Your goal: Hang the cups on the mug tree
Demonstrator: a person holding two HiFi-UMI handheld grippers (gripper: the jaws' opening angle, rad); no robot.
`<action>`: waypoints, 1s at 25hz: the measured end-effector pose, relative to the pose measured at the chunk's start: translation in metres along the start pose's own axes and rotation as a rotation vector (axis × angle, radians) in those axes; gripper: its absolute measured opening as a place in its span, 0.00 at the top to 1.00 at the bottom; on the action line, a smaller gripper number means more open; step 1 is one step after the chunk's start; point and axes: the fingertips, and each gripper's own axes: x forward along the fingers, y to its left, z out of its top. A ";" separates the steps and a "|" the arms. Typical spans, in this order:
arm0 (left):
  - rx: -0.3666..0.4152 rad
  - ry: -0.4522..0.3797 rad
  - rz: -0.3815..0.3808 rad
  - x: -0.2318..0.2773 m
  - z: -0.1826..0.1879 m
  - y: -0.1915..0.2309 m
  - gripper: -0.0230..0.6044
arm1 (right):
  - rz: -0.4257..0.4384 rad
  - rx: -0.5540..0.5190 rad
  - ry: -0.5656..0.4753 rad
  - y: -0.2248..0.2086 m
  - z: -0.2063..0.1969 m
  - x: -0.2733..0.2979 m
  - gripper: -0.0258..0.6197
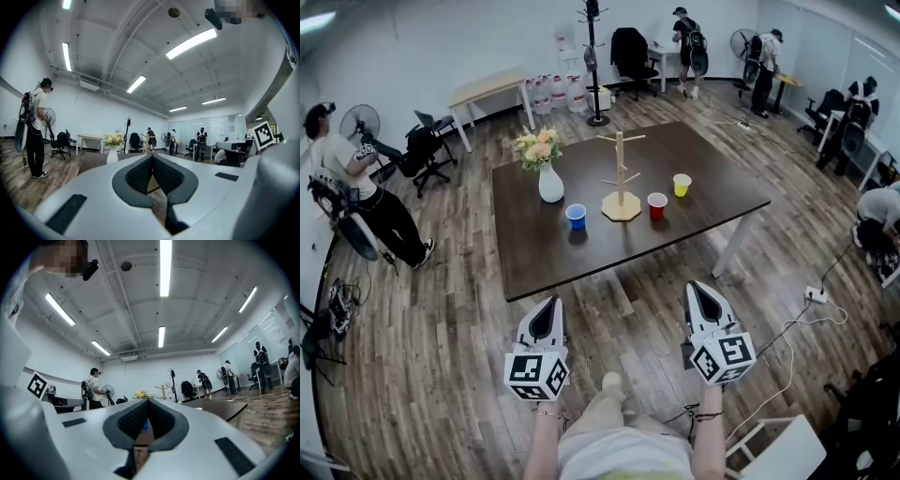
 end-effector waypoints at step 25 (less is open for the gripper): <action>-0.062 0.066 -0.035 0.187 -0.015 0.088 0.93 | 0.015 0.027 0.103 -0.041 -0.048 0.199 0.93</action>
